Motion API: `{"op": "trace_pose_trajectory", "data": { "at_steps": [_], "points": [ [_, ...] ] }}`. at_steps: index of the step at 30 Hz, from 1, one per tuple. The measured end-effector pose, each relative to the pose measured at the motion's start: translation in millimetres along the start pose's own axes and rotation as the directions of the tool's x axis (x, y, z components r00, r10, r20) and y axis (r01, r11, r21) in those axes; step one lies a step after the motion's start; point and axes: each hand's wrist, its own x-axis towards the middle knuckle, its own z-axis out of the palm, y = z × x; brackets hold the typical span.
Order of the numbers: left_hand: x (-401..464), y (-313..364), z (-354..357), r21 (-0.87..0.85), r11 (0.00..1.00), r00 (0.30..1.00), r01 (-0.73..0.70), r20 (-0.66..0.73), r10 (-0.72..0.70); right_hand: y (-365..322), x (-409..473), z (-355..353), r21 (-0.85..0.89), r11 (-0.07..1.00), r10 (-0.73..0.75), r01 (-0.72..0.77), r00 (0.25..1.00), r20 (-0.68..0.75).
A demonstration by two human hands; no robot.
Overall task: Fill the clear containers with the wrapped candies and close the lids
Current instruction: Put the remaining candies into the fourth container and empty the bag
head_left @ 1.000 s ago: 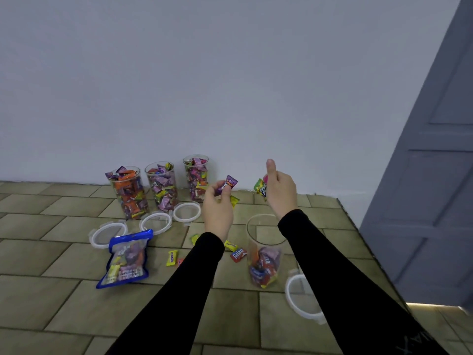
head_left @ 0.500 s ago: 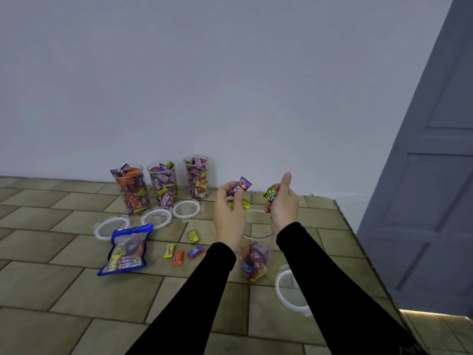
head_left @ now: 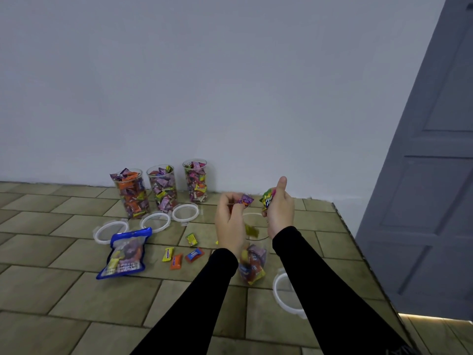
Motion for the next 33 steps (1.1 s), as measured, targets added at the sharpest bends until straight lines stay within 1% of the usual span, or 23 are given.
{"op": "trace_pose_trajectory", "data": {
  "at_steps": [5,8,10,14,17,20,22,23,25,26,27,30,33],
  "points": [
    [-1.0,-1.8,-0.1,-0.015,0.998,0.998,-0.056,0.034,0.057,2.9,0.3,0.6,-0.019,1.000,-0.015,0.015,1.000,-0.022],
    [-0.1,-3.7,-1.4,0.023,0.995,0.994,-0.094,0.067,0.092,1.7,0.2,-0.8,0.018,1.000,0.006,-0.006,1.000,-0.023],
    [0.4,-5.4,-2.7,0.006,0.996,0.994,-0.084,0.069,0.084,2.0,0.6,-0.9,0.013,1.000,0.009,-0.008,1.000,-0.021],
    [0.9,-6.1,-1.6,0.005,1.000,0.996,-0.011,0.093,0.010,3.0,1.1,-0.3,-0.011,1.000,-0.004,0.004,1.000,-0.010],
    [-0.9,-0.9,-2.1,-0.005,0.999,0.991,-0.047,0.126,0.047,3.5,1.3,-1.3,-0.006,1.000,-0.006,0.006,1.000,0.006],
    [-3.6,-1.8,-6.1,0.022,0.999,0.984,-0.023,0.180,0.018,4.1,1.1,-1.5,-0.030,0.999,-0.019,0.020,1.000,0.002],
    [-5.5,-10.9,-9.5,0.061,0.998,0.986,0.027,0.162,-0.037,4.3,1.0,-1.2,-0.036,0.999,-0.027,0.026,1.000,-0.004],
    [-6.3,-15.0,-10.4,0.071,0.994,0.985,0.086,0.141,-0.095,4.5,1.2,-0.9,-0.040,0.999,-0.030,0.029,1.000,-0.007],
    [-7.2,-19.0,-10.6,0.055,0.964,0.956,0.259,0.125,-0.264,4.1,0.6,0.8,-0.061,0.997,-0.044,0.044,0.999,-0.006],
    [-6.7,-19.8,-10.4,0.054,0.944,0.934,0.324,0.139,-0.329,4.1,0.4,1.8,-0.074,0.996,-0.054,0.053,0.999,-0.004],
    [-6.3,-19.5,-10.3,0.052,0.932,0.919,0.359,0.154,-0.362,3.9,0.3,2.5,-0.081,0.995,-0.056,0.056,0.998,-0.005],
    [-7.3,-20.5,-9.8,0.019,0.921,0.910,0.389,0.148,-0.387,2.4,-0.8,1.3,-0.080,0.996,-0.034,0.034,0.999,-0.001],
    [-7.6,-31.4,-10.1,0.034,0.914,0.903,0.404,0.147,-0.405,-0.2,-1.7,-0.9,-0.080,0.996,-0.040,0.042,0.999,0.029]
  ]
}}
